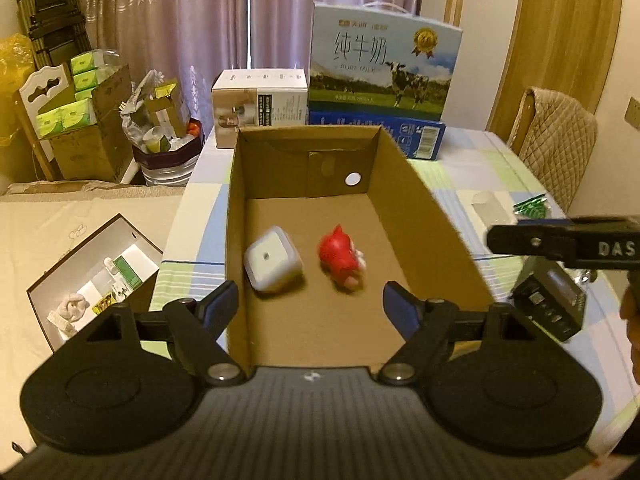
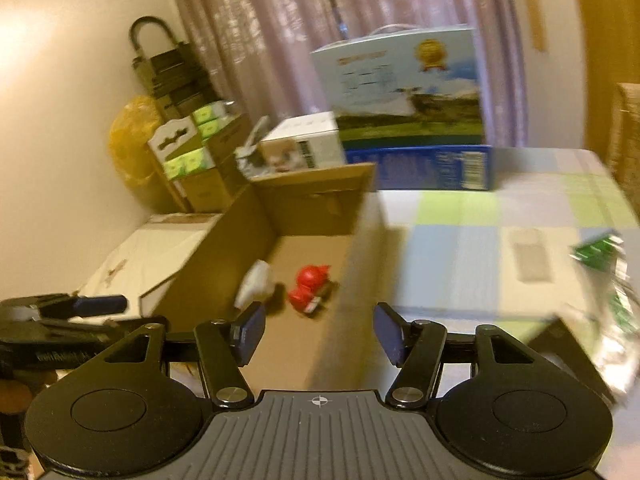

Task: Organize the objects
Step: 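Withdraw both tools from the box back toward the table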

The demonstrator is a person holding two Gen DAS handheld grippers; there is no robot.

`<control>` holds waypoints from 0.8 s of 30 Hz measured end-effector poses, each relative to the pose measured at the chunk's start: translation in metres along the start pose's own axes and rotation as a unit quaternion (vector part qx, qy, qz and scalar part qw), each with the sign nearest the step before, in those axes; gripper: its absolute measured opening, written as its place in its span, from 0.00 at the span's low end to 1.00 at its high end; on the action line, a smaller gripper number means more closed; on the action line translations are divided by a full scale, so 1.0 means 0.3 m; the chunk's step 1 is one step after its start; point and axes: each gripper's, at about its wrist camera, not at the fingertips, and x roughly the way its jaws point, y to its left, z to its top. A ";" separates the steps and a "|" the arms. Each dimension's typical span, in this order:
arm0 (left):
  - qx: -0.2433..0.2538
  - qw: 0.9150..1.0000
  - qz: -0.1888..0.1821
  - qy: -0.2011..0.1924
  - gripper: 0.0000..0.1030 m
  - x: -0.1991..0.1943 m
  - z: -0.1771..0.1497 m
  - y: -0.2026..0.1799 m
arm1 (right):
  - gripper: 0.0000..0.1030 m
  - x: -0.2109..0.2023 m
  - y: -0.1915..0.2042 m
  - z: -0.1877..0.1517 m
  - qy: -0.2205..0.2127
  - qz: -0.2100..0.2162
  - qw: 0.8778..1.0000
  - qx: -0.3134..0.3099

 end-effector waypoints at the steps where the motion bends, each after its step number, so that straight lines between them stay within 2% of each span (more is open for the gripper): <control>1: 0.000 1.000 -0.002 -0.001 0.74 -0.016 -0.008 -0.016 | 0.56 -0.041 -0.017 -0.029 -0.002 -0.011 1.000 0.004; 10: 0.000 1.000 -0.020 -0.018 0.78 -0.152 -0.105 -0.211 | 0.56 -0.341 -0.196 -0.263 0.007 -0.112 0.993 0.042; 17: 0.009 0.998 -0.057 -0.017 0.80 -0.186 -0.170 -0.393 | 0.56 -0.488 -0.303 -0.346 0.005 -0.143 0.987 0.073; 24: 0.045 0.995 -0.092 -0.003 0.81 -0.156 -0.209 -0.554 | 0.56 -0.550 -0.367 -0.372 -0.001 -0.152 0.985 0.080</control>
